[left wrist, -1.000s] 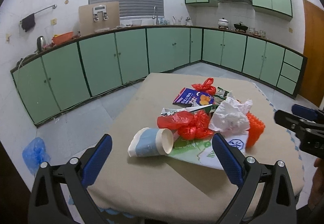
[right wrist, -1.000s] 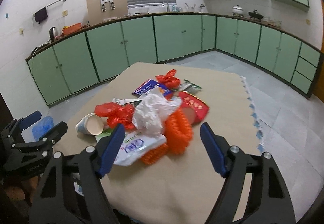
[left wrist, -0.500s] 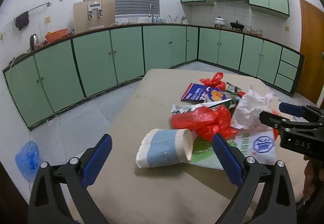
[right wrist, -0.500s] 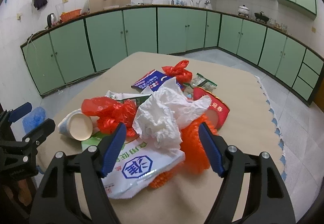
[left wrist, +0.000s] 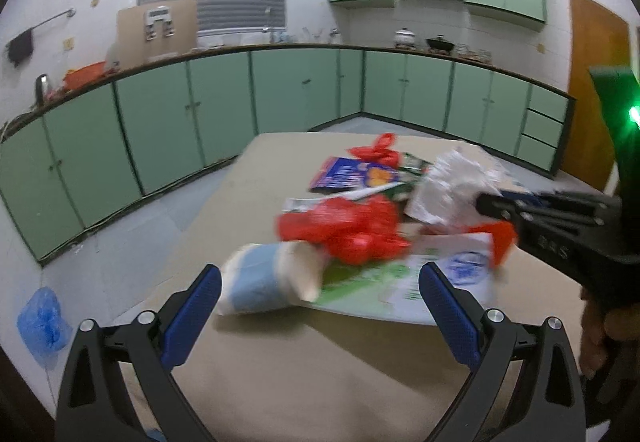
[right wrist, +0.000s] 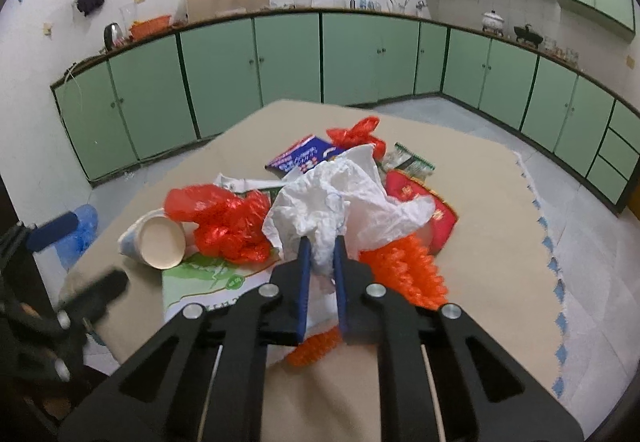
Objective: Collect trash
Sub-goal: 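Grasp the printed milk carton with the left tool while the right tool holds the tissue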
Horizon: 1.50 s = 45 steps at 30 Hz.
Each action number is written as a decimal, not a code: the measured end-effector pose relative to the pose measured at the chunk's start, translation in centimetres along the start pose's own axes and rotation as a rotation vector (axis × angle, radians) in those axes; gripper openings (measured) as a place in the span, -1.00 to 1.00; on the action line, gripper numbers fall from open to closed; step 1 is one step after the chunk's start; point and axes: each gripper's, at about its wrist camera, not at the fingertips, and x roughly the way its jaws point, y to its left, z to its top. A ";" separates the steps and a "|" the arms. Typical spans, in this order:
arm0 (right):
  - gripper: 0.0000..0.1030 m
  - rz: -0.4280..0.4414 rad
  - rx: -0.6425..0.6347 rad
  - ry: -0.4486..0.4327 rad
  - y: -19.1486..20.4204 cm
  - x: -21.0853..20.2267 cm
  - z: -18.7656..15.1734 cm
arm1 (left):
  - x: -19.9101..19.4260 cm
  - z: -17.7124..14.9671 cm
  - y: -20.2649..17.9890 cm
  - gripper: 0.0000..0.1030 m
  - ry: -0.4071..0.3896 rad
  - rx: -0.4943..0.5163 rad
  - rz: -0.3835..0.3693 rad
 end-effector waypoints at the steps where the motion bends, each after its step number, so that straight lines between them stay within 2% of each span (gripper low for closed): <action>1: -0.80 -0.006 0.001 -0.009 -0.3 -0.7 0.0 | -0.3 -0.2 -1.0 0.88 -0.002 0.011 -0.019; 6: -0.80 -0.041 0.030 -0.045 -2.2 -4.1 -0.4 | -1.0 -1.0 -5.0 0.88 -0.011 0.113 -0.053; 10: -0.80 -0.089 0.057 -0.067 -4.0 -6.5 -1.0 | -0.2 -1.4 -6.6 0.88 0.000 0.151 -0.069; 16: -0.79 -0.124 0.095 -0.056 -5.6 -7.3 -2.0 | 1.6 -2.6 -8.0 0.87 0.030 0.218 -0.045; 17: -0.79 -0.124 0.100 -0.054 -5.7 -7.4 -2.2 | 1.6 -2.8 -8.3 0.81 0.034 0.219 -0.046; 20: -0.79 -0.122 0.103 -0.053 -5.8 -7.5 -2.4 | 2.4 -2.9 -8.3 0.44 0.058 0.233 -0.033; 22: -0.79 -0.120 0.102 -0.060 -5.7 -7.8 -2.4 | 2.5 -2.8 -8.1 0.02 0.069 0.223 -0.063; 23: -0.79 -0.118 0.100 -0.061 -5.5 -8.0 -2.3 | 2.5 -2.7 -8.1 -0.41 0.077 0.219 -0.081; 24: -0.79 -0.120 0.099 -0.062 -5.4 -8.1 -2.4 | 2.5 -2.7 -8.0 -0.66 0.078 0.212 -0.097; 27: -0.79 -0.120 0.094 -0.064 -5.5 -8.6 -2.5 | 1.4 -2.3 -7.8 -0.78 0.051 0.191 -0.103; 34: -0.79 -0.125 0.098 -0.082 -5.7 -10.2 -2.2 | -1.7 -0.1 -7.6 -0.83 -0.003 0.145 -0.137; 45: -0.79 -0.138 0.120 -0.143 -6.9 -14.4 -2.6 | -6.0 2.4 -9.8 -0.90 -0.077 0.169 -0.164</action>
